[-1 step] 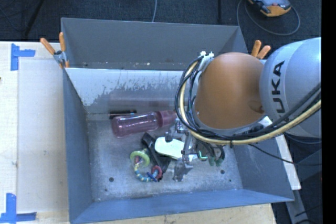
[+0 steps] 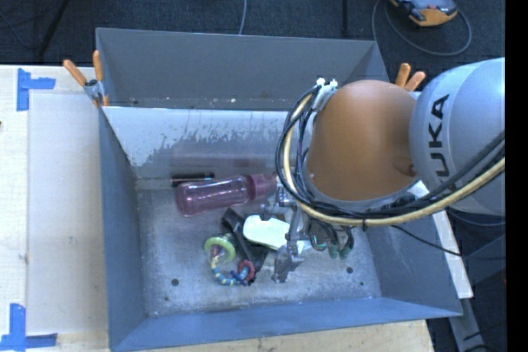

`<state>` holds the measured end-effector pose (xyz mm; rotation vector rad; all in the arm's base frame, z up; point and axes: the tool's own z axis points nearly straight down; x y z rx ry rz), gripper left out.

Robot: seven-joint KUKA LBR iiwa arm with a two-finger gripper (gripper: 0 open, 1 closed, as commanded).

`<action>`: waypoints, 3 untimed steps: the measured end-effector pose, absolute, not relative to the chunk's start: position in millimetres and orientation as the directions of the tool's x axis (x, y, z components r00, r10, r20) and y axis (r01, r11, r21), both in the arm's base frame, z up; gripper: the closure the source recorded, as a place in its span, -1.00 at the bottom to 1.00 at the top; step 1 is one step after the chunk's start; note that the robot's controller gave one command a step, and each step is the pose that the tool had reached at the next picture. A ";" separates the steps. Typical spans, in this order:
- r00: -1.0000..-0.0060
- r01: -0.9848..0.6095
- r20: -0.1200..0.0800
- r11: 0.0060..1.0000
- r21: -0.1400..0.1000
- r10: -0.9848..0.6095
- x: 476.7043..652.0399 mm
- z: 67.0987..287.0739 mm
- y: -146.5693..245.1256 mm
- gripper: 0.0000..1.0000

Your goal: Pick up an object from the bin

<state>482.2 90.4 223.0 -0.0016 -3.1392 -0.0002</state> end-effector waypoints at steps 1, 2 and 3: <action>-1.000 0.010 -0.005 1.000 0.001 0.010 497.2 171.3 85.4 -1.00; -0.997 0.064 -0.030 0.998 0.007 0.064 490.7 77.1 92.2 1.00; -0.998 0.061 0.001 0.998 0.002 0.061 482.3 71.8 93.2 -1.00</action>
Offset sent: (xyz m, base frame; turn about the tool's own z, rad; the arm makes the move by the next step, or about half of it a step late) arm -0.0005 0.0016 -0.1530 0.0585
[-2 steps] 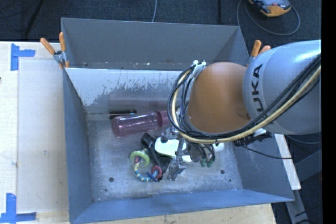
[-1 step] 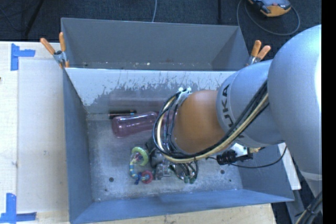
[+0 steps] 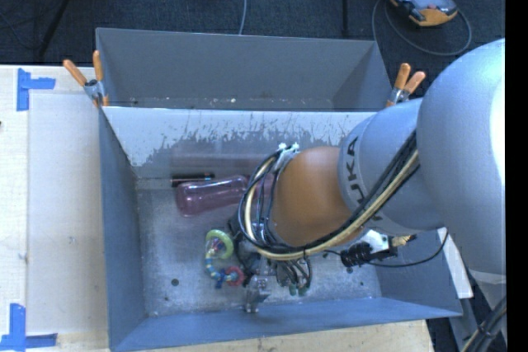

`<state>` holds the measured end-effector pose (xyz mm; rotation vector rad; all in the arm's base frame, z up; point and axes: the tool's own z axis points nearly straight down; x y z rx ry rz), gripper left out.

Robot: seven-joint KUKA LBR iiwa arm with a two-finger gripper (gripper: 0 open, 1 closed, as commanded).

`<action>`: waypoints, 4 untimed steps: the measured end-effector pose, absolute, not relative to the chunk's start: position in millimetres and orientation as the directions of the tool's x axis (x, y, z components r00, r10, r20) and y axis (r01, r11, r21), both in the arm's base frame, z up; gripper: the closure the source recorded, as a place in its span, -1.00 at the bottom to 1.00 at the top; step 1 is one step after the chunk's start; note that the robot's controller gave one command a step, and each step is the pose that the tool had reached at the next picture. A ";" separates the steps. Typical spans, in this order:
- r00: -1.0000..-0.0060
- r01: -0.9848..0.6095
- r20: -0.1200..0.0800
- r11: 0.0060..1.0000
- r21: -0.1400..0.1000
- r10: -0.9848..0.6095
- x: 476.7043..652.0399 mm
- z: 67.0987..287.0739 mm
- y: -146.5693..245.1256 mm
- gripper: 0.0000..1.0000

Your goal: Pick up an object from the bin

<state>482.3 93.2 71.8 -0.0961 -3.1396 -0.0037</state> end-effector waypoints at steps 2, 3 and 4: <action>-0.998 0.064 0.001 0.998 0.002 0.064 482.1 71.7 92.9 -1.00; -0.997 0.069 -0.026 0.998 0.005 0.069 489.8 76.6 91.8 1.00; -0.998 0.066 0.001 0.998 0.002 0.066 482.1 71.7 92.8 -1.00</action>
Offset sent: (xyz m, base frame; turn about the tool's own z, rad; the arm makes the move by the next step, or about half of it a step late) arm 0.0000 0.0000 0.0000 0.0000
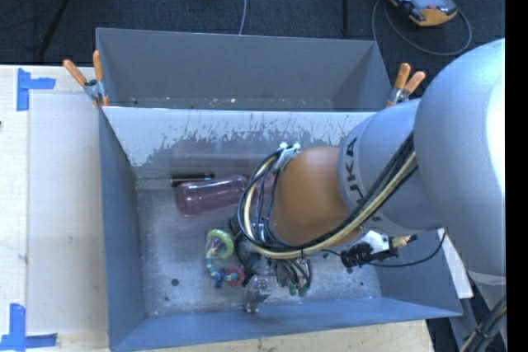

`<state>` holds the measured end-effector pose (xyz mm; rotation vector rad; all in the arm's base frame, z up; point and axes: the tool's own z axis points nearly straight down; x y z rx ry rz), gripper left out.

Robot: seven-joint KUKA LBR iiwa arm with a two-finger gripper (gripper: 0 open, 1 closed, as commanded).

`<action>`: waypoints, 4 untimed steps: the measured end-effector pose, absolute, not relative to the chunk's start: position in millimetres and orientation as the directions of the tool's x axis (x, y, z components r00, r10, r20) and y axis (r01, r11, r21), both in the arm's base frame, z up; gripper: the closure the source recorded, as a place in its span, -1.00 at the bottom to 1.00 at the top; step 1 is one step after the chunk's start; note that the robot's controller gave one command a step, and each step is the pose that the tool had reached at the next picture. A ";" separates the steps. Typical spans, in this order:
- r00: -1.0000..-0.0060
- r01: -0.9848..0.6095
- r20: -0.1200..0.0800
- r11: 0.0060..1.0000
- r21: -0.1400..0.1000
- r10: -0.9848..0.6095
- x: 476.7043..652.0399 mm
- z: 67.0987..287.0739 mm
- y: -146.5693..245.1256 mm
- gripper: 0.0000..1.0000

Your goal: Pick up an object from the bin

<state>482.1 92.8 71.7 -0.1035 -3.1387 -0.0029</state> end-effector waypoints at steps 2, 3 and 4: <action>-0.998 0.068 0.001 0.998 0.002 0.068 482.1 71.7 92.8 -1.00; -0.997 0.071 -0.027 0.997 0.004 0.071 490.0 77.2 91.6 1.00; -0.998 0.069 0.001 0.998 0.002 0.069 482.1 71.7 92.8 -1.00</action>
Offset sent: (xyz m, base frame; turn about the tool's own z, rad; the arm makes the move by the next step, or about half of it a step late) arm 0.0000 0.0000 0.0000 0.0000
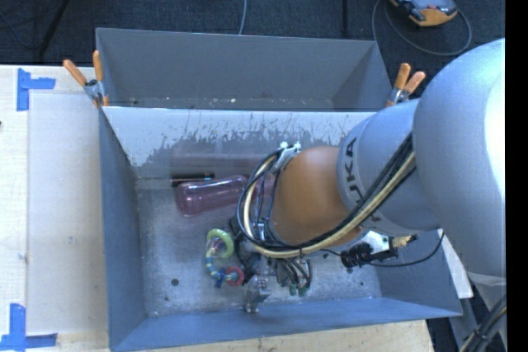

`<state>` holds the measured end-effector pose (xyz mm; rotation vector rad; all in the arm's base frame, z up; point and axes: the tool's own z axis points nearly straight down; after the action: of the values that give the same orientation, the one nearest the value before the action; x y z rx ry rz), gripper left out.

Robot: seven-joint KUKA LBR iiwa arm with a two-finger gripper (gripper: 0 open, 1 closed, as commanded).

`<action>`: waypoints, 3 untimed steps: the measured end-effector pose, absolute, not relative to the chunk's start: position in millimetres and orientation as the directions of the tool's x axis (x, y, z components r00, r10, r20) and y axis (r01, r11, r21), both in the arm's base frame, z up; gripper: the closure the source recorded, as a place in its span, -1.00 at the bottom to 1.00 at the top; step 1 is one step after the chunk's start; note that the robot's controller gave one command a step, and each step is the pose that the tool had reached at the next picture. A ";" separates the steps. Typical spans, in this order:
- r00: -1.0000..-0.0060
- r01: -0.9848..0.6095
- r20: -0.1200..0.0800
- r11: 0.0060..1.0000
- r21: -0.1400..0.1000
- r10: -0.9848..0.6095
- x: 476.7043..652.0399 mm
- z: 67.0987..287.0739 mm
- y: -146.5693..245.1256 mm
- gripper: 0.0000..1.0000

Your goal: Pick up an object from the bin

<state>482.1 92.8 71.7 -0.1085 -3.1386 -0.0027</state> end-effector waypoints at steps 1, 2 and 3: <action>-0.997 0.073 -0.027 0.997 0.005 0.073 489.9 76.6 91.9 1.00; -0.997 0.073 -0.027 0.997 0.005 0.073 489.8 76.6 91.9 1.00; -1.000 -0.011 0.005 1.000 -0.002 -0.011 486.2 115.4 90.2 1.00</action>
Offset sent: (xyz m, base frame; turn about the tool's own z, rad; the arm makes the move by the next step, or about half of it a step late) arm 0.0000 0.0000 0.0000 0.0000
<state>486.2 90.2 115.4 0.0166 -3.1362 0.0025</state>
